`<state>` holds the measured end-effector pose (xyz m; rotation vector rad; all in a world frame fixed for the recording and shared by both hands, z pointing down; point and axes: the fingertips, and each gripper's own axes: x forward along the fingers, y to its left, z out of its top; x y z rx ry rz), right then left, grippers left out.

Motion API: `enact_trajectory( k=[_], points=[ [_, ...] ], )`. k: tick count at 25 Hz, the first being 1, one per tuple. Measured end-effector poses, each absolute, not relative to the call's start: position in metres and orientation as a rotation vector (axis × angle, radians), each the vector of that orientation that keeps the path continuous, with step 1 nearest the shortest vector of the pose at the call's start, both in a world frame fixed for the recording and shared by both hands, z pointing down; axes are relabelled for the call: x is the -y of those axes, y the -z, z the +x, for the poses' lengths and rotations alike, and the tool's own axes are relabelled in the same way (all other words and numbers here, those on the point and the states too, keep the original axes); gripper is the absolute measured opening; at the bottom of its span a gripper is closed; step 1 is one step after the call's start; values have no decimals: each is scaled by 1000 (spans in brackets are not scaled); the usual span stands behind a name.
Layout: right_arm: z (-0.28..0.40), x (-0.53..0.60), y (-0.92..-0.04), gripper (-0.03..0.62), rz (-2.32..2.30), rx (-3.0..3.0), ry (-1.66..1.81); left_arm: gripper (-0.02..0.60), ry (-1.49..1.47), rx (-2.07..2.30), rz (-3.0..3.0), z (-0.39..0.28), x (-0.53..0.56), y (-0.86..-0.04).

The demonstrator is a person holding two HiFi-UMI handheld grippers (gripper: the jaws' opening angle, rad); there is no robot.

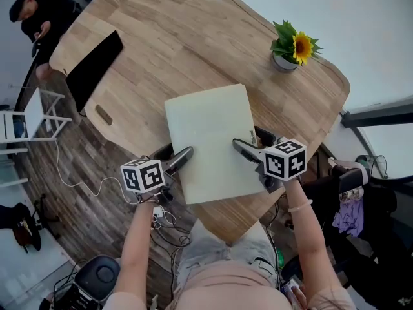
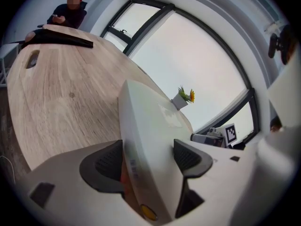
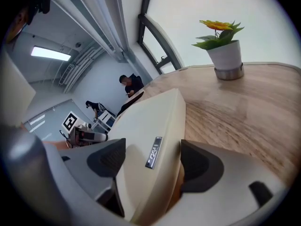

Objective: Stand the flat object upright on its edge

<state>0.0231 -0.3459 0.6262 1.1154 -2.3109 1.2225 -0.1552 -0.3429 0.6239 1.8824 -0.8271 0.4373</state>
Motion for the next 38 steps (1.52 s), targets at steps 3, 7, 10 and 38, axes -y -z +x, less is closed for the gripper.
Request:
enact_trajectory(
  k=[3, 7, 10, 38],
  points=[
    [22, 345, -629, 359, 1096, 2303, -1266, 308, -432, 783, 1858, -154, 342, -628],
    [22, 346, -630, 362, 1093, 2302, -1267, 314, -403, 713, 1822, -150, 343, -630],
    [21, 346, -632, 365, 1095, 2299, -1278, 318, -402, 679, 1811, -148, 344, -631],
    [23, 341, -605, 361, 1183, 2325, -1167, 322, -416, 768, 1864, -145, 338, -607]
  ],
)
